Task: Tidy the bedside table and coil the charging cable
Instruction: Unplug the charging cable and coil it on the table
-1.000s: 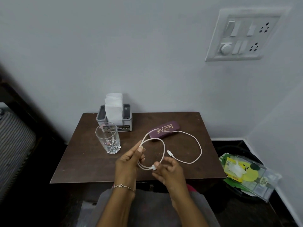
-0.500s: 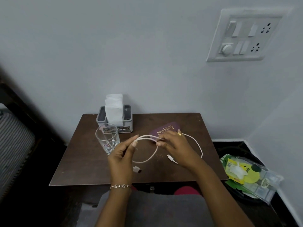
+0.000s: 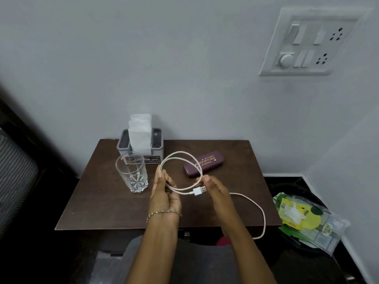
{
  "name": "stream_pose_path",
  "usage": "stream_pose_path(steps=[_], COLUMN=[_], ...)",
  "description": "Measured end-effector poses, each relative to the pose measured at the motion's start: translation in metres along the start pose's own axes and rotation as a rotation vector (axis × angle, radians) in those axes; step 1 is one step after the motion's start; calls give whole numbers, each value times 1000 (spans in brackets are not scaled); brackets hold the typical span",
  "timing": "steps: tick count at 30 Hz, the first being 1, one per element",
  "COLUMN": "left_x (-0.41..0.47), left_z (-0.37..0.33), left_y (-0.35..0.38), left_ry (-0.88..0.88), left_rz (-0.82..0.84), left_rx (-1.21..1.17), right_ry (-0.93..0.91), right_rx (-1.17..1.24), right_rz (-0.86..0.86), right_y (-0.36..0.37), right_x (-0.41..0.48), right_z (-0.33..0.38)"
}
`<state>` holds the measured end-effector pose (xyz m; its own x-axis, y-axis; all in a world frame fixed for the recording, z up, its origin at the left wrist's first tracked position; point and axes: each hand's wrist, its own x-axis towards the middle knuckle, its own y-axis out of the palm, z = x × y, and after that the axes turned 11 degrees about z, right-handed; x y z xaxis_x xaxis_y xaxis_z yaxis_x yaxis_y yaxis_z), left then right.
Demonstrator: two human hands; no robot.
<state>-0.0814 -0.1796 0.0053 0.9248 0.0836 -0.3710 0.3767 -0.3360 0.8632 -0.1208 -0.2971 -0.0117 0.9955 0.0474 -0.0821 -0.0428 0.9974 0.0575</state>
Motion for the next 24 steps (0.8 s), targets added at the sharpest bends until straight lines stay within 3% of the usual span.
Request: stream_pose_path(steps=[3, 7, 17, 21, 24], left_x=[-1, 0, -10, -9, -5], left_z=[1, -1, 15, 15, 11], left_y=[1, -1, -10, -9, -9], left_ry=[4, 1, -55, -40, -16], left_rz=[-18, -56, -106, -124, -141], left_rx=[-52, -46, -60, -67, -57], right_ry=[52, -38, -66, 35, 118], right_rx=[164, 190, 527, 316, 218], right_rz=[52, 194, -91, -126, 91], right_y=[-2, -9, 26, 34, 26], right_x=[-1, -3, 8, 4, -1], right_z=[2, 4, -7, -9, -13])
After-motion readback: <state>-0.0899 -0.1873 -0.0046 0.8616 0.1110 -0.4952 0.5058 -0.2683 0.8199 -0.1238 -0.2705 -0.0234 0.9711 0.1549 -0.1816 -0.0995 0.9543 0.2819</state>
